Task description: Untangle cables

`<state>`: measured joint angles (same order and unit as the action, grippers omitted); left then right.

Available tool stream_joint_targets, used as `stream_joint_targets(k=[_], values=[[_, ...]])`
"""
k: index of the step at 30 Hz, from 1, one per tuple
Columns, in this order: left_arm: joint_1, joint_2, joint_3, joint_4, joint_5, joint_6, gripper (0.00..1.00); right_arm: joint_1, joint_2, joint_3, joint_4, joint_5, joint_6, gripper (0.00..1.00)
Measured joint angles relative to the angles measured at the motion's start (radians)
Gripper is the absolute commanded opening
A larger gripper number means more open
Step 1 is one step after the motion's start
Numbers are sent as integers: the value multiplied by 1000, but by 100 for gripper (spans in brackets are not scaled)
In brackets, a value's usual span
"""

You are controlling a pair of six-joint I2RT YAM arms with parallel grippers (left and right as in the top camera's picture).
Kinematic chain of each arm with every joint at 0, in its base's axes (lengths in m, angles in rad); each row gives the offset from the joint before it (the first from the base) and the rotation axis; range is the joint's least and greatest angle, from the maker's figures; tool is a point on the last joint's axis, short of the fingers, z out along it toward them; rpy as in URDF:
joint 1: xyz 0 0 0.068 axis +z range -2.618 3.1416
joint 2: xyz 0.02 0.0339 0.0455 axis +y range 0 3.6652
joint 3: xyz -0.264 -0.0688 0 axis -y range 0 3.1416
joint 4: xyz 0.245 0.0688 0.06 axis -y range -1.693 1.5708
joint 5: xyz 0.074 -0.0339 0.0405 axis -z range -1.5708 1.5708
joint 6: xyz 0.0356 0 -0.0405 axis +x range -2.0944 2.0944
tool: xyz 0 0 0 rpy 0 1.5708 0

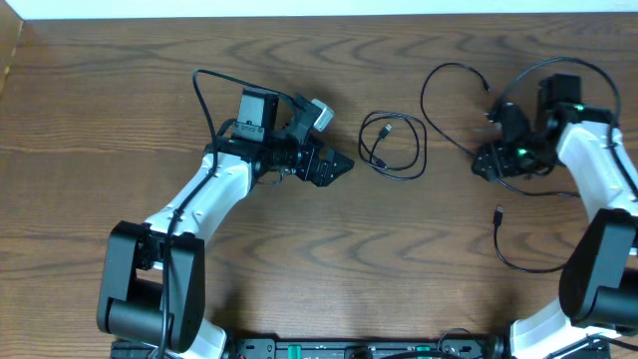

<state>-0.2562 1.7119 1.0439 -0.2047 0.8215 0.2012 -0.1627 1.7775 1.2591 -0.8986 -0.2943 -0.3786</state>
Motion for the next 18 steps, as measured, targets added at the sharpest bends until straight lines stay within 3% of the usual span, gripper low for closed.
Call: stream_joint_targets(k=[6,18], values=[[0,0,0,-2,8,10,98,-30,0,0,61,-19,-20,64],[0,0,0,-29,68,10,98,-145,102,0,90,161,111,63]])
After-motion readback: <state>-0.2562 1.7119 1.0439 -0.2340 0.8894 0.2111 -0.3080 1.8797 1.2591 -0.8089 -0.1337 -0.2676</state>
